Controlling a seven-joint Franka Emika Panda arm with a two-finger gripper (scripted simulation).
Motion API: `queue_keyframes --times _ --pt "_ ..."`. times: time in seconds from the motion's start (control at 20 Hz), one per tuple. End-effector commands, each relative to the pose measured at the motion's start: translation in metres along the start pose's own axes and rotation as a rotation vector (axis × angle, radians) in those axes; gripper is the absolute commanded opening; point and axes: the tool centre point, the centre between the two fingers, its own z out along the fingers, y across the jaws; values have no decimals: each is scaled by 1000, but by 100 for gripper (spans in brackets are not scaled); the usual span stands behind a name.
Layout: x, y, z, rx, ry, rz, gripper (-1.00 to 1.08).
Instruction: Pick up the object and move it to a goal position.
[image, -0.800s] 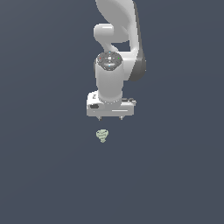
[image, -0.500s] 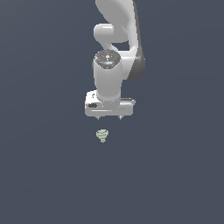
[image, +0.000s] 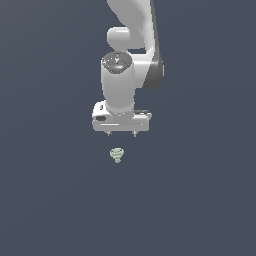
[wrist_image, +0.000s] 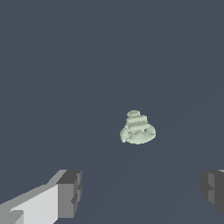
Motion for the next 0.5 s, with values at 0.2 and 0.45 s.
queue_keyframes --times 0.2,0.45 --pt "1 1 4 2 0 47 100" --pt "2 2 10 6 -1 124 100"
